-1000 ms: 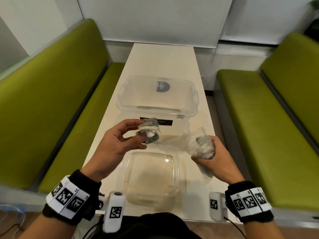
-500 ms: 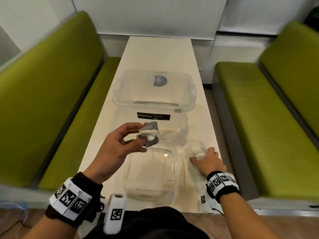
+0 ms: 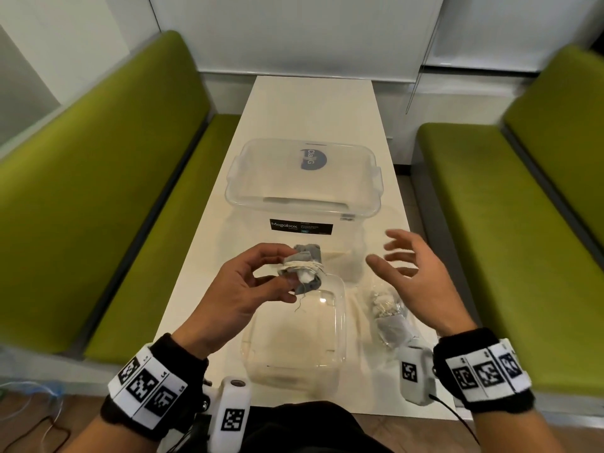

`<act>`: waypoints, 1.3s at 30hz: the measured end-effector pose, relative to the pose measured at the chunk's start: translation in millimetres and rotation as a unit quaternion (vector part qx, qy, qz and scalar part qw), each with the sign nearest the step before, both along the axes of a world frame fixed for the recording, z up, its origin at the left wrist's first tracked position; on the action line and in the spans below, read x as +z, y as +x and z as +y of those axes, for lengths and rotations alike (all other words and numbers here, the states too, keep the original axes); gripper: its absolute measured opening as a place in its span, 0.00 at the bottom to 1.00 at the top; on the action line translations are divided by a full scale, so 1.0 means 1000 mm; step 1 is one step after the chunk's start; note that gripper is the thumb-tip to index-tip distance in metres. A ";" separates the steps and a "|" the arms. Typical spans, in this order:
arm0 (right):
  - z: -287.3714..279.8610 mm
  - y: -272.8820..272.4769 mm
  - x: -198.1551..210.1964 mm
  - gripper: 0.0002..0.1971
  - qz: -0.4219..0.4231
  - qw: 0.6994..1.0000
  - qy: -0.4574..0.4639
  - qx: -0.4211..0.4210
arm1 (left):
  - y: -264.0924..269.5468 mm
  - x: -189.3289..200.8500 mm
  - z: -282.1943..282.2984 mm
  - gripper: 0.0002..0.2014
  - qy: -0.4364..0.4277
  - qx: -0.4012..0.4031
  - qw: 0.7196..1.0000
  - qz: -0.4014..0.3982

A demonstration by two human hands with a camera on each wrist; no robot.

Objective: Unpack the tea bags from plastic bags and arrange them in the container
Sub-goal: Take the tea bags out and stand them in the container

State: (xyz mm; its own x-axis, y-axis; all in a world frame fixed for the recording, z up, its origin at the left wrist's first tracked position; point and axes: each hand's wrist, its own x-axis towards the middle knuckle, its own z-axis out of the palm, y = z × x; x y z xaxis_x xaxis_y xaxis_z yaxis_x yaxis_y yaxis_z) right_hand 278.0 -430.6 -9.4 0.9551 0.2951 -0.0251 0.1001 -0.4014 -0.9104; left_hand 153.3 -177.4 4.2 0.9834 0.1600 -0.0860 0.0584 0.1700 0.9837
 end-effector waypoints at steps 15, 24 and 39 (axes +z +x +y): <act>0.073 -0.033 0.009 0.23 0.264 0.909 0.249 0.205 | 0.004 -0.003 -0.019 0.16 0.032 -0.028 0.998 0.041; 0.064 -0.033 -0.005 0.26 0.314 0.907 0.270 0.076 | 0.012 -0.005 -0.036 0.24 0.156 -0.008 0.986 0.058; 0.050 -0.031 -0.012 0.17 0.334 0.882 0.313 0.115 | 0.013 -0.005 -0.039 0.11 0.197 0.009 0.980 0.034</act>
State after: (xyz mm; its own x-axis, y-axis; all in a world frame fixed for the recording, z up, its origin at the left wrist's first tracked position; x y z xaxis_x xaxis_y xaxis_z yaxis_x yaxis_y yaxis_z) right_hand 246.6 -380.8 -21.0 0.7025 0.6341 -0.3230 -0.5285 0.1608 -0.8336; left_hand 166.5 -216.4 -0.5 0.9743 0.2106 -0.0800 0.1272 -0.2215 0.9668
